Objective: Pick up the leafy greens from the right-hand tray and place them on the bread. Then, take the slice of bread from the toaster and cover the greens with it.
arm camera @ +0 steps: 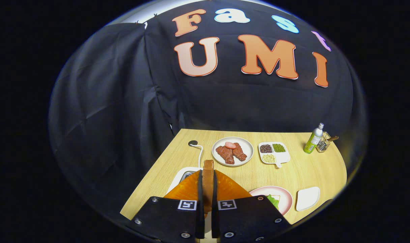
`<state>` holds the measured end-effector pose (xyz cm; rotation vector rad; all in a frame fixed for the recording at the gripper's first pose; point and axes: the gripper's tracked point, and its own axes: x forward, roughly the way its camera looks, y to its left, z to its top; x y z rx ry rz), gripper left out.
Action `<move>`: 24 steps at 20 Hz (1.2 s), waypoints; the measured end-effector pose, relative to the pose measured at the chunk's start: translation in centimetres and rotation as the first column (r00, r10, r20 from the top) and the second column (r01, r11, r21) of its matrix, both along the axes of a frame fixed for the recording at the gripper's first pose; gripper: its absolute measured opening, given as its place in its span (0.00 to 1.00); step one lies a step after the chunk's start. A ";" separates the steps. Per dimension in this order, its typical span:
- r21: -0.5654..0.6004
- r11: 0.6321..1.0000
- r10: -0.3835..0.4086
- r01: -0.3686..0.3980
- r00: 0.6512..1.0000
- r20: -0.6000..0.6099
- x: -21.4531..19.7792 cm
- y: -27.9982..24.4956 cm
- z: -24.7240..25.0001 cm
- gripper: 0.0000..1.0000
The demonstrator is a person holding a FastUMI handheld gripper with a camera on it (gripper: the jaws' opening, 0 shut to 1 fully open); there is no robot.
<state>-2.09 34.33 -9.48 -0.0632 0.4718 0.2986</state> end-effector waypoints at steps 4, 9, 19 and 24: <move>0.023 1.000 -0.013 0.013 1.000 0.019 0.0 -1.9 1.5 0.08; 0.028 0.998 -0.049 0.049 0.999 0.014 0.2 -5.4 1.5 0.08; 0.000 0.997 -0.077 0.078 0.993 -0.088 0.1 -11.3 -4.0 0.08; 0.017 0.998 -0.051 0.054 0.988 -0.143 -0.2 -12.2 -6.6 0.08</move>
